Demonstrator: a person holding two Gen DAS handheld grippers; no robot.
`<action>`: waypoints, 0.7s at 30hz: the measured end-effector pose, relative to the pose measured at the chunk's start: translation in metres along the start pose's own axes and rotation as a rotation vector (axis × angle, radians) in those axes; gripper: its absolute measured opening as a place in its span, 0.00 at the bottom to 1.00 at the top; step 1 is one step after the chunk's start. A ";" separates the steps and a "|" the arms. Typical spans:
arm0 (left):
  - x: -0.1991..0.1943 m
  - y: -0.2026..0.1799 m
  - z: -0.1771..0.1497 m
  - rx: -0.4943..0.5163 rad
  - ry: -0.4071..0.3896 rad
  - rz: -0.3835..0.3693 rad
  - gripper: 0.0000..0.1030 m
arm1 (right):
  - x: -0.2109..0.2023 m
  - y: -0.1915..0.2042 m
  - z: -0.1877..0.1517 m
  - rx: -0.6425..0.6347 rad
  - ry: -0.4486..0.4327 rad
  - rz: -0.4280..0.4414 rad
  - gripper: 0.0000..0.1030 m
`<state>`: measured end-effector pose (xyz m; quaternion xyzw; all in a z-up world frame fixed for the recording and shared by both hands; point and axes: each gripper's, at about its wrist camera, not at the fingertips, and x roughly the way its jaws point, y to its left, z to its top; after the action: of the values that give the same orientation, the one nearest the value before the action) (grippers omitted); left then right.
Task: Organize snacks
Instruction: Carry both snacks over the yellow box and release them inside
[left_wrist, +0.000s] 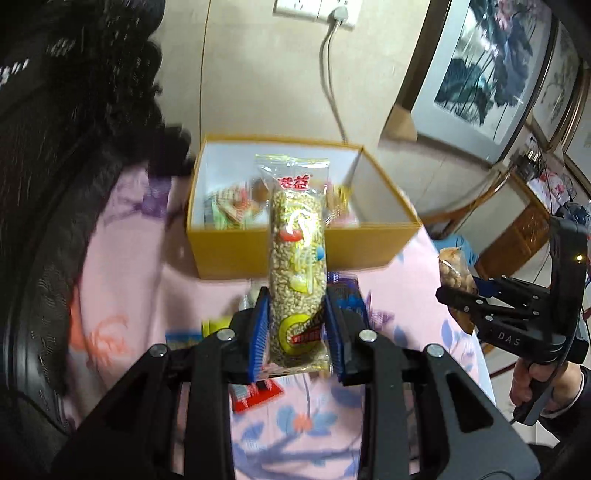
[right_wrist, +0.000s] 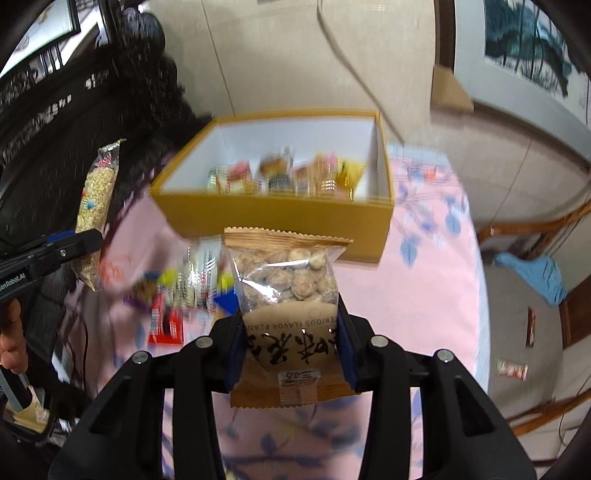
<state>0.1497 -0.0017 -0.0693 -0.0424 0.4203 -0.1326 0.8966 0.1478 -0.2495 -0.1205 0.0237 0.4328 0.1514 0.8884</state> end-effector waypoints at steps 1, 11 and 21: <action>0.000 0.000 0.006 0.004 -0.011 0.001 0.28 | -0.001 0.000 0.007 0.001 -0.015 0.000 0.41; 0.023 0.012 0.089 -0.018 -0.125 0.004 0.28 | 0.010 0.000 0.092 -0.019 -0.194 -0.023 0.41; 0.082 0.031 0.121 -0.083 -0.101 0.035 0.28 | 0.057 -0.004 0.126 -0.037 -0.217 -0.047 0.41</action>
<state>0.2990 0.0012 -0.0579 -0.0789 0.3804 -0.0970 0.9163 0.2798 -0.2256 -0.0855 0.0131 0.3318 0.1349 0.9336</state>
